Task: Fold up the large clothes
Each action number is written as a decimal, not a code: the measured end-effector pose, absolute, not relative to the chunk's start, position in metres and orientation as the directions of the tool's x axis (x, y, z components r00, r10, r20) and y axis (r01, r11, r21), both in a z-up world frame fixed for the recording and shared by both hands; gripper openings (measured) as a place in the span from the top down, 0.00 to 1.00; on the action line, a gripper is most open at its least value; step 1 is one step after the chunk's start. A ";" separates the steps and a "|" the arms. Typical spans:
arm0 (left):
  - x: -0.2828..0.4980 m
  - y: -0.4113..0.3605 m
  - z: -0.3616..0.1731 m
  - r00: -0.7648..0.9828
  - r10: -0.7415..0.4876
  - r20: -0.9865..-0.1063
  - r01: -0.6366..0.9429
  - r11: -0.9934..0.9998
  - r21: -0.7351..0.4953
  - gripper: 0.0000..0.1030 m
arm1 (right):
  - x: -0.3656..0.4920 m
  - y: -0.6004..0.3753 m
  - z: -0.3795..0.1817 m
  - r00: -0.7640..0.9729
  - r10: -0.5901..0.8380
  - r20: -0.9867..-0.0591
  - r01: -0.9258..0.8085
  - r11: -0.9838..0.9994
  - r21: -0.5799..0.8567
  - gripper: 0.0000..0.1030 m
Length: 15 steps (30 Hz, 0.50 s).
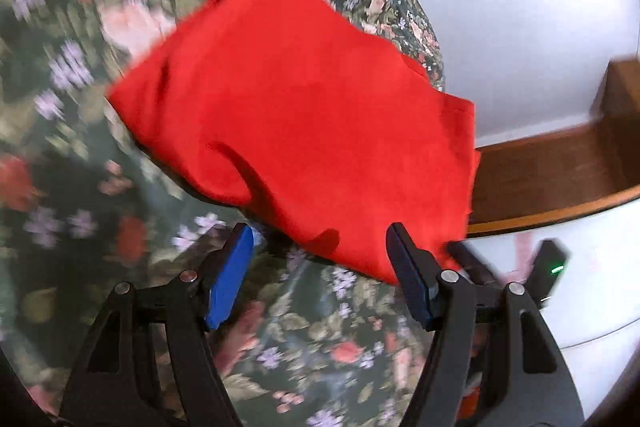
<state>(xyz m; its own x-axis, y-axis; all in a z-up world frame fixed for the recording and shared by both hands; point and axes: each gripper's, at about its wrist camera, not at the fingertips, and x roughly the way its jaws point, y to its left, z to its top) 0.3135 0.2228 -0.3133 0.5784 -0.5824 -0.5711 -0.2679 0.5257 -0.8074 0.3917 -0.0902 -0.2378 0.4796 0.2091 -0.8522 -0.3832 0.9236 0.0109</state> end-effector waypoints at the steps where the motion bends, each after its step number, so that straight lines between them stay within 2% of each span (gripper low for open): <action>1: 0.317 0.224 -0.320 0.583 -0.601 -0.547 -0.278 0.485 -0.829 0.35 | 0.391 -0.092 -0.240 0.469 0.235 -0.851 -0.386 0.922 0.043 0.23; 8: 0.345 0.240 -0.343 0.669 -0.589 -0.453 -0.300 0.343 -0.890 0.35 | 0.398 -0.104 -0.248 0.428 0.313 -0.848 -0.348 0.923 0.165 0.13; 15: 0.384 0.245 -0.347 0.722 -0.494 -0.485 -0.325 0.377 -0.867 0.37 | 0.396 -0.102 -0.247 0.433 0.311 -0.846 -0.344 0.925 0.163 0.11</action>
<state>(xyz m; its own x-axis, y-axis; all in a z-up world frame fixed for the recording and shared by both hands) 0.3835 0.2448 -0.3466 0.7218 -0.4936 -0.4851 -0.3252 0.3768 -0.8673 0.3960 -0.1016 -0.2470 0.4329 0.3105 -0.8463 -0.3444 0.9246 0.1631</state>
